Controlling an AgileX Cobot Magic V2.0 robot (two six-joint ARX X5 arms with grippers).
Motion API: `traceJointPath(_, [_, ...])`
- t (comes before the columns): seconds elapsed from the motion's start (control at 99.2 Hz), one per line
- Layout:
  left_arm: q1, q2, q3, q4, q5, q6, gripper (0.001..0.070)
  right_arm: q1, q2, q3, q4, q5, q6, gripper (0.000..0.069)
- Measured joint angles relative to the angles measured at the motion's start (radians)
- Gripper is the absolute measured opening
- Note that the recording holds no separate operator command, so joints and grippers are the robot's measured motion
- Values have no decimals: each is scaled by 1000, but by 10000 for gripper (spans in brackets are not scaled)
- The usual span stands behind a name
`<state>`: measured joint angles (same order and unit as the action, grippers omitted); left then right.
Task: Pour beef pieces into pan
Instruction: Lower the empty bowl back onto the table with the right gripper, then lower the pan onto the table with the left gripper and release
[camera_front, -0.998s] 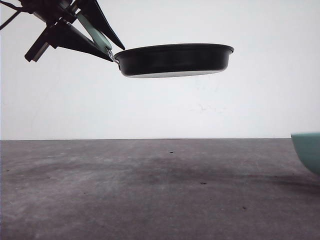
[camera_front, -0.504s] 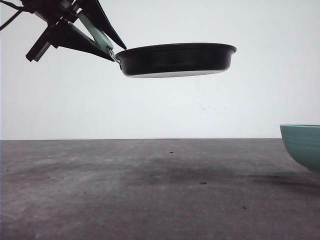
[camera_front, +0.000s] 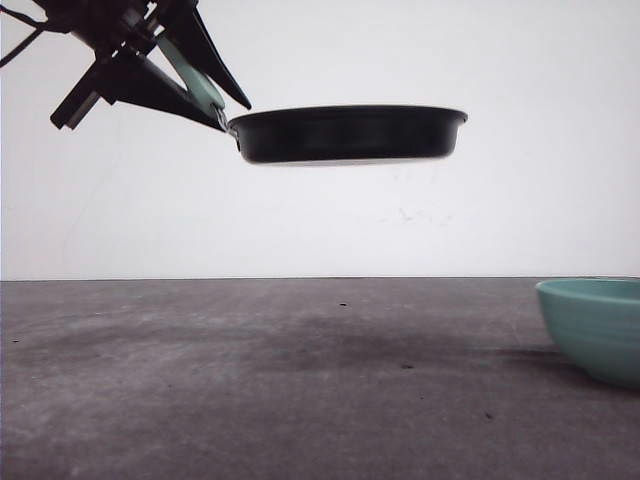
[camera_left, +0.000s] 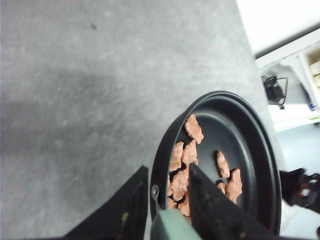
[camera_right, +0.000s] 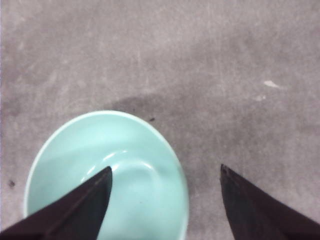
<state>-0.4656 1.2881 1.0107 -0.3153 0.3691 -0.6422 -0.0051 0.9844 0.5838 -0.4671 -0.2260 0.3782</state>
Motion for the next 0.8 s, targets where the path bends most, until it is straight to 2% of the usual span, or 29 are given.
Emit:
traceJointPath(0.071, [0,13,0,-13,0,5,113,0,-29,12,-21,0,-1,427])
traceJointPath(0.111, [0,24,0,-19,0,12,113,0,-54,22,-35,-5,-3,403])
traceJointPath(0.141, [0,32,0,-22,0,19,113,0,-77,33,-51,-7,-4,350])
traceJointPath(0.222, [0,63,0,-21,0,28,113,5,-147,61,-93,-10,-8,134])
traceJointPath(0.302, [0,108,0,-6,0,30,113,23,-232,64,-117,-38,-9,52])
traceJointPath(0.393, [0,179,0,17,0,30,113,54,-337,64,-172,-53,-6,24])
traceJointPath(0.544, [0,292,0,18,0,29,113,72,-481,64,-264,-58,-6,16])
traceJointPath(0.796, [-1,342,0,82,-1,28,113,72,-591,64,-371,-30,-7,16])
